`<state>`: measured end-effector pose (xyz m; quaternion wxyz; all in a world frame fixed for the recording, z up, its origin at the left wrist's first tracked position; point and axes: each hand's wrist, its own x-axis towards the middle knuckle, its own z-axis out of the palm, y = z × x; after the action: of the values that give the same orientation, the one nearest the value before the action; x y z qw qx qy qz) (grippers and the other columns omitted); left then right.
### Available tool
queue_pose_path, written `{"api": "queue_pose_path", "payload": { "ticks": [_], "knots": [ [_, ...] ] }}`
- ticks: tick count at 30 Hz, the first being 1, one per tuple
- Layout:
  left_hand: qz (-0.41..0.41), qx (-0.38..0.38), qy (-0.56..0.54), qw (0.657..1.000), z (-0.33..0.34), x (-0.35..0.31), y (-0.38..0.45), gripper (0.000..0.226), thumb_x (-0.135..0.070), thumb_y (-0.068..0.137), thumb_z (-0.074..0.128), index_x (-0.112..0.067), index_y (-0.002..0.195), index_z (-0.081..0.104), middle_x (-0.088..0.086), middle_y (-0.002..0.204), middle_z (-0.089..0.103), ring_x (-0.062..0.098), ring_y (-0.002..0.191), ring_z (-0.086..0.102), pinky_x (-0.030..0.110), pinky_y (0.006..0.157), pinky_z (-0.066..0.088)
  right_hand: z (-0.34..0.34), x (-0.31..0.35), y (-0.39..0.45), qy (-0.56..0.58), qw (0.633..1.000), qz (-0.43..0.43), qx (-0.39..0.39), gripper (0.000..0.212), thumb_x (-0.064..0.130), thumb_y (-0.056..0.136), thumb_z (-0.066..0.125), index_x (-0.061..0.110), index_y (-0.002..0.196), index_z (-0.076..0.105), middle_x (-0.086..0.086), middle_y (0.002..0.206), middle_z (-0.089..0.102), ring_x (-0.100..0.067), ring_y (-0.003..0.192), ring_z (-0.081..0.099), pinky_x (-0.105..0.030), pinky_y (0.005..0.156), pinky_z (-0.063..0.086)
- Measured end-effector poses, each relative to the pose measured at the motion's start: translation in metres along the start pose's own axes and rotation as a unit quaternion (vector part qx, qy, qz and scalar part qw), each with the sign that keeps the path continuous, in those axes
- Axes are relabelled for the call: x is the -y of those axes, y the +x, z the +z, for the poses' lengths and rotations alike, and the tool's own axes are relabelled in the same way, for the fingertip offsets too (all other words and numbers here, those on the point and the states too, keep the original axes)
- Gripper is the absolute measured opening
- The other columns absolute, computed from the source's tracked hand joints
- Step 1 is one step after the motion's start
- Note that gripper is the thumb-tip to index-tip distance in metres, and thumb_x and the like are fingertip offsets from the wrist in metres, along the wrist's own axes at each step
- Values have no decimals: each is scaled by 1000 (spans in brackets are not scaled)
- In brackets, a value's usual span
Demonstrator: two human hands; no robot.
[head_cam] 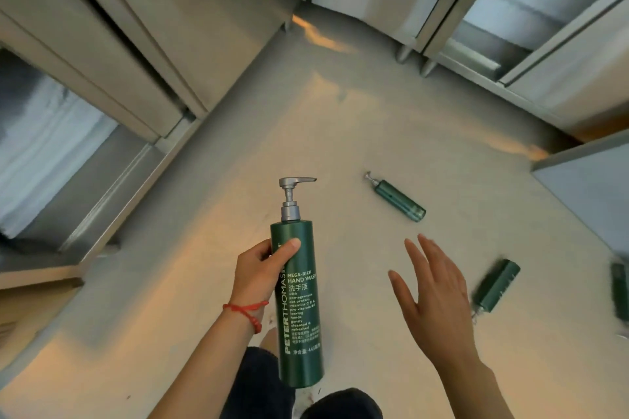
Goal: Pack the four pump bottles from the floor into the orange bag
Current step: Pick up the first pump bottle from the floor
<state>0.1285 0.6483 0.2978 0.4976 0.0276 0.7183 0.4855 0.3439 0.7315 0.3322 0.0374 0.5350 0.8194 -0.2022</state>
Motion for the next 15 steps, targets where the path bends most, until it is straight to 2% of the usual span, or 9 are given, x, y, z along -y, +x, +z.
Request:
{"api": "queue_pose_path", "payload": {
  "ticks": [3, 6, 9, 15],
  "knots": [
    [-6, 24, 12, 1000, 15, -22, 29, 9, -28, 73, 68, -20, 71, 69, -8, 57, 70, 5, 55, 63, 16, 49, 47, -4, 2, 33, 10, 1000, 17, -1, 61, 51, 88, 27, 14, 134, 43, -12, 142, 43, -31, 131, 39, -46, 108, 27],
    [-7, 36, 10, 999, 30, -45, 59, 11, -28, 73, 68, -17, 72, 68, -7, 56, 69, 7, 54, 63, 17, 49, 48, -8, 3, 65, 35, 999, 32, -19, 53, 45, 92, 37, 12, 133, 44, -14, 141, 45, -32, 130, 41, -47, 107, 31],
    [-18, 17, 10, 1000, 47, -63, 87, 11, -25, 76, 66, -15, 71, 67, -2, 60, 67, 11, 54, 60, 21, 52, 48, -8, -8, 96, 57, 997, 45, -20, 50, 37, 91, 50, 12, 134, 43, -14, 142, 43, -31, 131, 39, -46, 107, 30],
    [-32, -16, 16, 999, 91, -79, 133, 12, -25, 77, 67, -14, 72, 67, 7, 71, 65, 19, 63, 58, 30, 65, 48, -6, -48, 165, 77, 997, 33, -2, 50, 31, 89, 54, 10, 133, 44, -15, 142, 43, -32, 130, 40, -45, 105, 31]
  ]
}}
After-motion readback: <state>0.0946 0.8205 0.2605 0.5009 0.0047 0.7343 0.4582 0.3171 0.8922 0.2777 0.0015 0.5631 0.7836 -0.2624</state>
